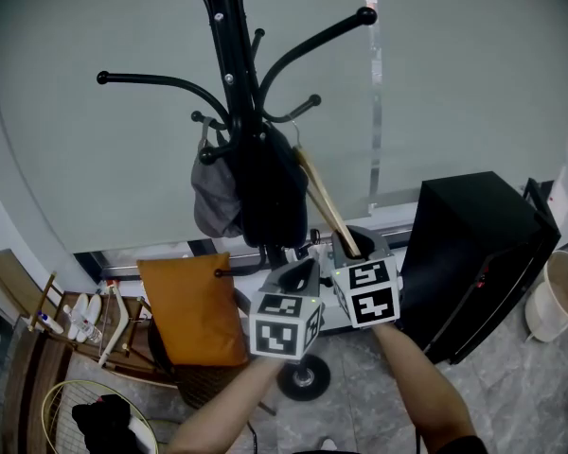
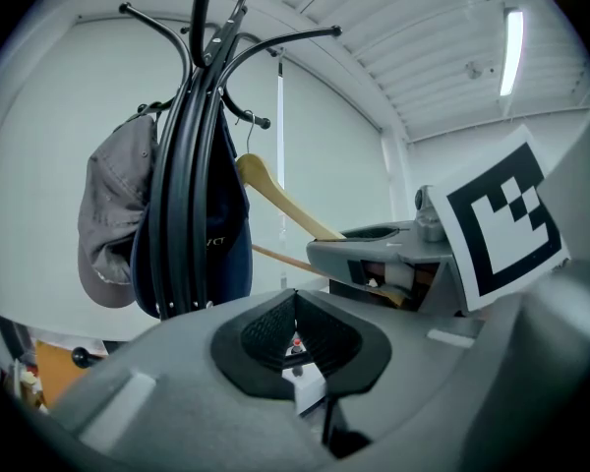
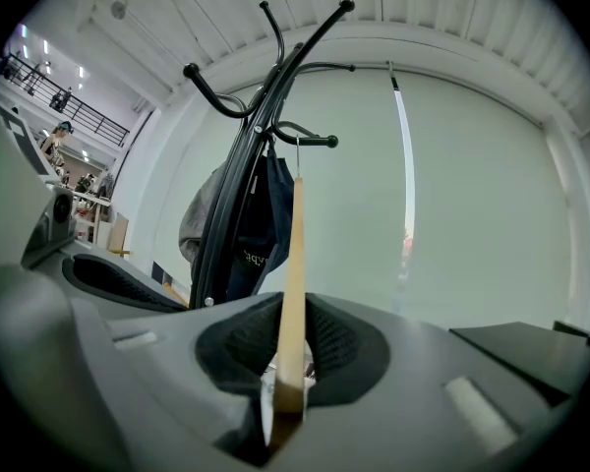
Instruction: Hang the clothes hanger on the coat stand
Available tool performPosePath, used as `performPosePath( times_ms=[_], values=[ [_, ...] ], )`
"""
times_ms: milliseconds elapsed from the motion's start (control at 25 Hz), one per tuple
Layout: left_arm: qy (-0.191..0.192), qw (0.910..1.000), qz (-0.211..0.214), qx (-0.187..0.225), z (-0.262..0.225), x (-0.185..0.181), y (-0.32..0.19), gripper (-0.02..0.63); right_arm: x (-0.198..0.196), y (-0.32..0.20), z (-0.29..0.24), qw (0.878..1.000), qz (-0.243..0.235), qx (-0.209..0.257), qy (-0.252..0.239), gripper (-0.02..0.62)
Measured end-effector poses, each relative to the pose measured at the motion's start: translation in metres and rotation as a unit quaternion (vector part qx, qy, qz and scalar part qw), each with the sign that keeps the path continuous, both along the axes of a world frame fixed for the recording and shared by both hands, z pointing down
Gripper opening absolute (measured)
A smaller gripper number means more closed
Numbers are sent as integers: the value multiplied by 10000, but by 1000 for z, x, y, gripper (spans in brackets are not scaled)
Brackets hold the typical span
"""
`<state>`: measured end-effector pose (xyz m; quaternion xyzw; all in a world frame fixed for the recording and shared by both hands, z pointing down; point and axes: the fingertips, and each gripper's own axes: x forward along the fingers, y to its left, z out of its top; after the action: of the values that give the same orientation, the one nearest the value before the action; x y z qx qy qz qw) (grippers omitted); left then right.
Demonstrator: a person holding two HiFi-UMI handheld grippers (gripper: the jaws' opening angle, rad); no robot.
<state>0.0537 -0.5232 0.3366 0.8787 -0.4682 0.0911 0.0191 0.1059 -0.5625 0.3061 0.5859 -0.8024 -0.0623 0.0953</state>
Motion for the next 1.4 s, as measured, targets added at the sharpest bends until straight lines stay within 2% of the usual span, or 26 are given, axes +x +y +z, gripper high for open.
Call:
performPosePath(
  times_ms=[1000, 1400],
  values=[
    [179, 9998, 49, 44, -8, -6, 14, 5, -5, 25, -19, 9991, 74, 406, 45, 72],
    [188, 9997, 144, 66, -10, -8, 31, 5, -10, 47, -18, 9991, 107, 388, 112, 77]
  ],
)
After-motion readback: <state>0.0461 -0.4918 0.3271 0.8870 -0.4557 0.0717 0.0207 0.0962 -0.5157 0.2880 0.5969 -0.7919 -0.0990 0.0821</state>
